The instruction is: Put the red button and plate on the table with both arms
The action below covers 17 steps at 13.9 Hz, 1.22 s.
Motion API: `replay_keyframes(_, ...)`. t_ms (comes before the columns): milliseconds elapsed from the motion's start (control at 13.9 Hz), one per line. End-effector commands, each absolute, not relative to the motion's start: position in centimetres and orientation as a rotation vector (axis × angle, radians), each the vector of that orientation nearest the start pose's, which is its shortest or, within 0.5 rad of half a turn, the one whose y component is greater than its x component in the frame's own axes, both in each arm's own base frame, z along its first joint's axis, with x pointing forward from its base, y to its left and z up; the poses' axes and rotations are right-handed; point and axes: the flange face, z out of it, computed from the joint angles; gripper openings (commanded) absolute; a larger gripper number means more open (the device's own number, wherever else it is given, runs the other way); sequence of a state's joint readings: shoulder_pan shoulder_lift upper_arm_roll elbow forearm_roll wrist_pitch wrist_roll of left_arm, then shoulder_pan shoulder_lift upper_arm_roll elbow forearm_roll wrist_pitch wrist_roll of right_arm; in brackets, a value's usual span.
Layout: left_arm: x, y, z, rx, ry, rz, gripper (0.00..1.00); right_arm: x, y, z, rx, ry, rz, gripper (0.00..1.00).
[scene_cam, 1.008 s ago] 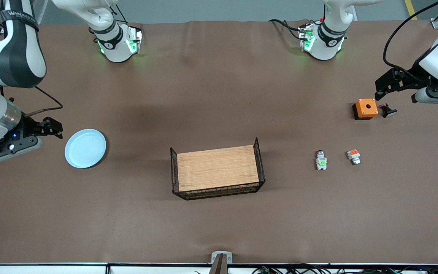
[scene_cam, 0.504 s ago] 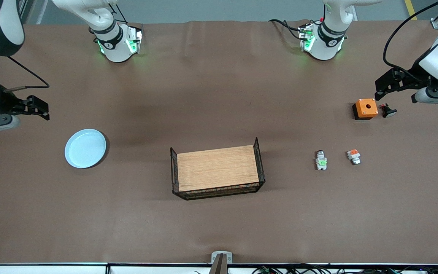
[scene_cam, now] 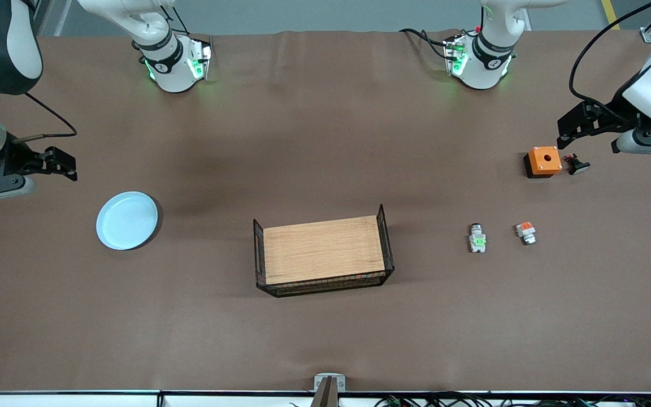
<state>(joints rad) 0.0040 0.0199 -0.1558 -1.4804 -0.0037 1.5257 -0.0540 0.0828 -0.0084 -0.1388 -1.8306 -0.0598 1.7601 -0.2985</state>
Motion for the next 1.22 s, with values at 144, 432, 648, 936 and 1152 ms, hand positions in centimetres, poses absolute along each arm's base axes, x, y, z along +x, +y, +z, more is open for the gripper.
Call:
replay_keyframes(144, 54.7, -8.6, 65.4, -3.151, 0.136, -0.042, 1.00, 52.4, -4.3, 56.7, -3.142, -0.364, 0.294, 1.00)
replay_keyframes(432, 54.7, -8.6, 65.4, -3.151, 0.136, -0.042, 1.00, 50.8, -4.4, 59.5, -3.126, -0.370, 0.339, 1.00)
replay_keyframes(648, 54.7, -8.6, 65.4, -3.151, 0.136, -0.042, 1.00, 51.0, -4.7, 60.1, -3.137, -0.364, 0.295, 1.00)
replay_keyframes(936, 54.7, -8.6, 65.4, -3.150, 0.136, -0.042, 1.00, 52.3, -5.0, 60.6, -3.165, -0.355, 0.160, 1.00)
replay_keyframes(1152, 54.7, -8.6, 65.4, -3.151, 0.136, -0.042, 1.00, 52.8, -5.1, 60.5, -3.177, -0.345, 0.132, 1.00)
